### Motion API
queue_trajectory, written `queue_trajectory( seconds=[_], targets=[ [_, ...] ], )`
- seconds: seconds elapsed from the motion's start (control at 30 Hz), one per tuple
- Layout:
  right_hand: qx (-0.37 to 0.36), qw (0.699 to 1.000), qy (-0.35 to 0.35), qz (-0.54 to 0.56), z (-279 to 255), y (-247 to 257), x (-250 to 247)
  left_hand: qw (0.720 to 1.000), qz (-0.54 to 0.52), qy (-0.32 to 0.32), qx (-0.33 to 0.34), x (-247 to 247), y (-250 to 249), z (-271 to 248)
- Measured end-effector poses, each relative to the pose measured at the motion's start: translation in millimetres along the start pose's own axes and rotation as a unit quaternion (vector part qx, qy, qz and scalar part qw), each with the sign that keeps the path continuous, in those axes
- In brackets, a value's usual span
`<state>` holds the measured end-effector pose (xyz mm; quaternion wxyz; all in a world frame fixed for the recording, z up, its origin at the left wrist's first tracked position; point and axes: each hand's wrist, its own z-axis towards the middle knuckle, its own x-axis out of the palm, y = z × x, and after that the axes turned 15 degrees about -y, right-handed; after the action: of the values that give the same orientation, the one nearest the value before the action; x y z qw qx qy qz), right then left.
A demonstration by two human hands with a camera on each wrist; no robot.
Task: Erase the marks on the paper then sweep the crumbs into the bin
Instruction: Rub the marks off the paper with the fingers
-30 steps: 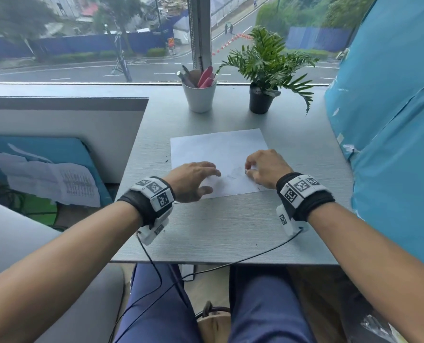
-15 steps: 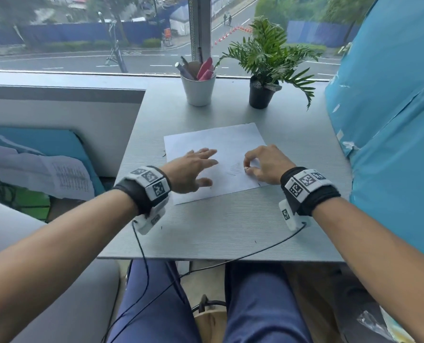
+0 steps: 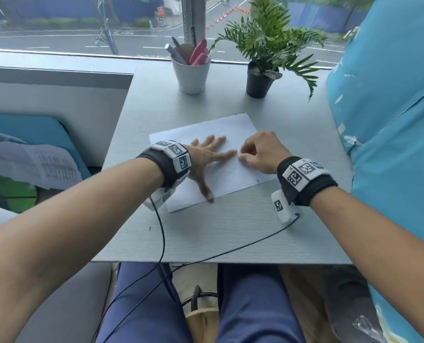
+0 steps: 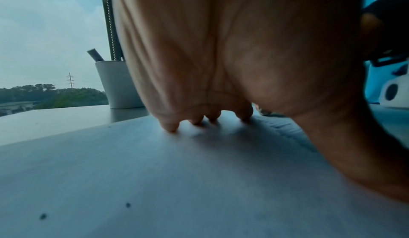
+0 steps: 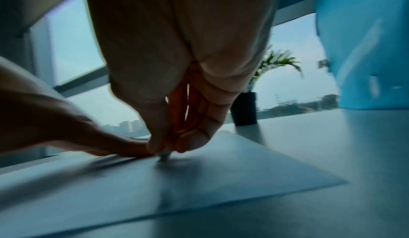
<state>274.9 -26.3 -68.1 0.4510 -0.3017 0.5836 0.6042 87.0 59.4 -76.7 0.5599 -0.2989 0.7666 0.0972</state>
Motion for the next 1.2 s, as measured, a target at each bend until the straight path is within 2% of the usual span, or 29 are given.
queue_trajectory(
  seconds=[0.1,0.13,0.27,0.3,0.43,0.47,0.57,0.6,0.7,0.73,0.8,0.87,0.97,1.0,1.1,1.13,1.2],
  targets=[
    [-0.052,0.994,0.095,0.030,-19,14,5,1.000,0.008,0.000,-0.002,2,-1,1],
    [-0.057,0.993,0.100,0.033,-17,13,3,1.000,0.011,0.001,-0.002,2,-1,1],
    [0.014,0.999,-0.004,0.029,10,-5,-7,1.000,0.023,0.004,-0.011,3,-1,1],
    [0.011,1.000,-0.002,0.025,8,-2,-5,1.000,0.027,0.003,-0.011,3,-1,1],
    [-0.059,0.992,0.103,0.031,-21,25,4,0.999,0.034,0.002,-0.013,2,-3,1],
    [-0.046,0.994,0.092,0.023,-13,21,1,0.999,0.033,0.002,-0.015,1,-2,1],
    [0.038,0.999,-0.003,0.020,11,1,-8,0.999,0.027,0.001,-0.018,1,-3,0],
    [0.036,0.999,0.000,0.016,10,2,-7,0.999,0.028,0.000,-0.019,1,-4,0],
    [-0.039,0.994,0.098,0.004,-12,19,0,0.999,0.035,-0.001,-0.019,1,-3,1],
    [-0.034,0.993,0.110,0.004,-12,18,-2,0.999,0.037,-0.001,-0.019,1,-3,0],
    [0.026,0.998,0.060,0.011,0,5,-7,0.999,0.032,0.002,-0.021,0,-5,-1],
    [0.041,0.999,0.011,0.012,3,0,-8,0.999,0.028,0.002,-0.026,-2,-7,-2],
    [-0.028,0.996,0.089,0.006,-14,14,0,0.999,0.034,0.003,-0.026,-1,-6,-1],
    [-0.027,0.995,0.099,0.010,-15,14,-1,0.999,0.035,0.004,-0.026,-1,-5,-1],
    [0.059,0.998,0.018,0.023,1,-5,-11,0.999,0.028,0.003,-0.027,-2,-7,-1],
    [0.062,0.998,0.003,0.023,0,-5,-11,0.999,0.028,0.004,-0.029,-2,-8,-2],
    [0.021,0.998,0.052,0.020,-13,7,-4,0.999,0.029,0.006,-0.031,-2,-7,-2]
  ],
)
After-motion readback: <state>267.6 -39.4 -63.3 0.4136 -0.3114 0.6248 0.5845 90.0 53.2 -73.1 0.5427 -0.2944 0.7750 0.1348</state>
